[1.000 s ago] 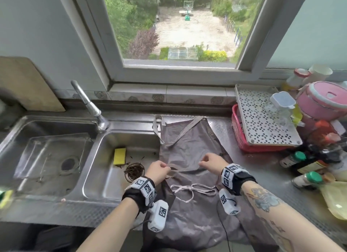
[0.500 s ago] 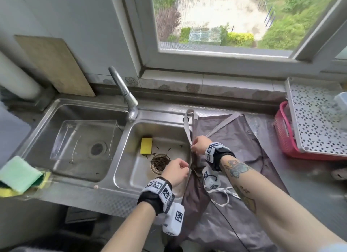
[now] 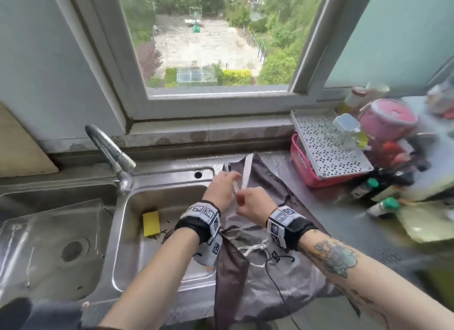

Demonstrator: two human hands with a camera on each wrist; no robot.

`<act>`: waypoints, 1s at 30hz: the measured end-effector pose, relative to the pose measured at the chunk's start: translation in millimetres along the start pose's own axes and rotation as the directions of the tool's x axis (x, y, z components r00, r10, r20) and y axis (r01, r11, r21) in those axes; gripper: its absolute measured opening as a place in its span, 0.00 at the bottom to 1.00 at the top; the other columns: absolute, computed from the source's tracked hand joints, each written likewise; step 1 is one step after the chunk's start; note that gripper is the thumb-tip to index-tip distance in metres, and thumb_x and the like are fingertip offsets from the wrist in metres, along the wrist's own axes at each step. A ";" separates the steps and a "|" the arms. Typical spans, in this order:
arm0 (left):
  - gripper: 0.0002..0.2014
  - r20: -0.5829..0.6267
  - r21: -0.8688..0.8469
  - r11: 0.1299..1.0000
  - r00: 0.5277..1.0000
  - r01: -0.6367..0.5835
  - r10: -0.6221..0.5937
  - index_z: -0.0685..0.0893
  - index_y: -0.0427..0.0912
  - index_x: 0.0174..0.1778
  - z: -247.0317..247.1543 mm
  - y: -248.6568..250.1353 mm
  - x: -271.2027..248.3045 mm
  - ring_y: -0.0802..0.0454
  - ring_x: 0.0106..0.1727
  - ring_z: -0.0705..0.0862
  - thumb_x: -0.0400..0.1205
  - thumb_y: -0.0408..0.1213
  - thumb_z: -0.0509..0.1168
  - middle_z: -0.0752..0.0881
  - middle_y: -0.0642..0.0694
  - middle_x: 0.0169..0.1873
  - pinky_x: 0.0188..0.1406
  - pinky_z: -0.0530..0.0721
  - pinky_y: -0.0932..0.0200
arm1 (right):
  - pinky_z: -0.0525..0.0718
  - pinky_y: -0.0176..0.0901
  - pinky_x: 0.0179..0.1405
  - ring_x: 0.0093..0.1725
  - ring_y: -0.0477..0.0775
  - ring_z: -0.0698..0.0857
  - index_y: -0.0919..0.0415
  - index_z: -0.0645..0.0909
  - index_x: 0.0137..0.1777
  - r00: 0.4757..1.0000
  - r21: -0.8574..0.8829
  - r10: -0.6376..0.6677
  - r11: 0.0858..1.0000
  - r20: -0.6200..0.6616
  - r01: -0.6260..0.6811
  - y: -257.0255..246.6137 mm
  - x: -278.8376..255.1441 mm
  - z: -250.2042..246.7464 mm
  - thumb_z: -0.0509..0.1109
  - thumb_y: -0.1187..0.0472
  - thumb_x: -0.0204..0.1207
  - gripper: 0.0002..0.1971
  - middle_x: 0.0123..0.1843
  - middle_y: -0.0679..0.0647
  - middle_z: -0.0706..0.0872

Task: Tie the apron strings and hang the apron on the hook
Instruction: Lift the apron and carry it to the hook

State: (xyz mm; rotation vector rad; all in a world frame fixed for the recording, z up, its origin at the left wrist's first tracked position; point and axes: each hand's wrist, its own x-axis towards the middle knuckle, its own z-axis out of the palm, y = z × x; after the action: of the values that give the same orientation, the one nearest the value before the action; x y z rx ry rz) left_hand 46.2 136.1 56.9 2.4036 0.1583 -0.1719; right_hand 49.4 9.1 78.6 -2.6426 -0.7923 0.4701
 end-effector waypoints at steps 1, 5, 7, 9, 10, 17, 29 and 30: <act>0.21 0.028 0.073 0.993 0.995 -0.093 0.091 0.80 0.50 0.65 1.8 13.5 5.2 0.44 0.64 0.78 0.76 0.30 0.66 0.79 0.43 0.61 0.67 0.77 0.51 | 0.82 0.47 0.35 0.32 0.58 0.81 0.56 0.76 0.30 0.999 0.053 -0.015 0.998 -0.031 0.017 5.5 -11.4 -3.0 0.68 0.64 0.70 0.09 0.30 0.56 0.81; 0.23 0.256 0.337 0.850 0.908 -0.404 0.331 0.83 0.55 0.64 6.8 58.1 14.4 0.42 0.73 0.71 0.76 0.29 0.65 0.73 0.43 0.72 0.73 0.73 0.45 | 0.70 0.37 0.29 0.24 0.46 0.72 0.63 0.80 0.27 0.995 0.217 0.030 0.976 -0.095 -0.008 39.1 -55.5 -12.6 0.75 0.66 0.66 0.09 0.23 0.51 0.79; 0.14 0.396 0.413 0.796 0.875 -0.442 0.280 0.88 0.53 0.55 13.7 73.9 9.9 0.43 0.69 0.76 0.76 0.34 0.66 0.77 0.45 0.68 0.66 0.78 0.45 | 0.68 0.29 0.26 0.22 0.42 0.71 0.55 0.76 0.24 0.991 0.320 0.078 0.946 -0.111 -0.038 50.4 -79.4 -20.6 0.79 0.62 0.66 0.15 0.20 0.44 0.75; 0.08 0.433 0.443 0.790 0.872 -0.425 0.226 0.90 0.50 0.48 19.3 88.2 0.3 0.42 0.61 0.83 0.75 0.39 0.68 0.85 0.44 0.58 0.56 0.83 0.49 | 0.66 0.30 0.24 0.21 0.41 0.70 0.49 0.71 0.21 0.973 0.384 0.144 0.921 -0.178 -0.066 56.7 -99.7 -28.9 0.80 0.57 0.67 0.21 0.18 0.44 0.73; 0.08 0.417 0.426 0.806 0.880 -0.410 0.227 0.90 0.48 0.47 20.7 95.3 -3.1 0.41 0.57 0.86 0.75 0.40 0.67 0.87 0.43 0.53 0.52 0.83 0.51 | 0.66 0.32 0.25 0.21 0.42 0.70 0.48 0.69 0.20 0.955 0.381 0.186 0.920 -0.231 -0.087 60.2 -108.2 -32.9 0.80 0.53 0.67 0.23 0.19 0.44 0.72; 0.10 0.250 0.372 0.825 0.902 -0.426 0.353 0.85 0.41 0.47 9.3 163.8 -44.9 0.41 0.47 0.84 0.78 0.44 0.66 0.86 0.42 0.43 0.46 0.81 0.52 | 0.68 0.41 0.35 0.34 0.57 0.76 0.56 0.73 0.32 0.686 0.458 0.562 0.814 -0.463 -0.358 95.1 -172.8 -64.4 0.69 0.67 0.66 0.08 0.27 0.49 0.77; 0.06 0.102 0.072 0.755 0.757 -0.652 0.645 0.81 0.47 0.39 59.2 385.1 -190.0 0.57 0.29 0.75 0.79 0.44 0.67 0.78 0.54 0.29 0.28 0.71 0.63 | 0.84 0.38 0.15 0.15 0.48 0.82 0.66 0.76 0.44 0.378 0.939 0.865 0.260 -0.330 0.226 224.3 -428.8 -165.6 0.57 0.63 0.86 0.11 0.19 0.56 0.82; 0.07 0.110 0.060 0.743 0.745 -0.666 0.658 0.82 0.45 0.39 68.7 400.8 -198.1 0.54 0.29 0.77 0.79 0.43 0.67 0.80 0.52 0.30 0.29 0.73 0.61 | 0.82 0.38 0.13 0.12 0.47 0.79 0.64 0.74 0.38 0.387 0.933 0.875 0.171 -0.292 0.318 229.0 -451.6 -171.8 0.55 0.60 0.87 0.16 0.14 0.52 0.77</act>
State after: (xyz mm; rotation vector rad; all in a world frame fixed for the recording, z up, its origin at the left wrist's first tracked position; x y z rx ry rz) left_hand -89.5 -219.6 301.1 2.3837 -0.7670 0.0615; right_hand -131.9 -469.5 233.2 -1.2807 0.5358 -0.3506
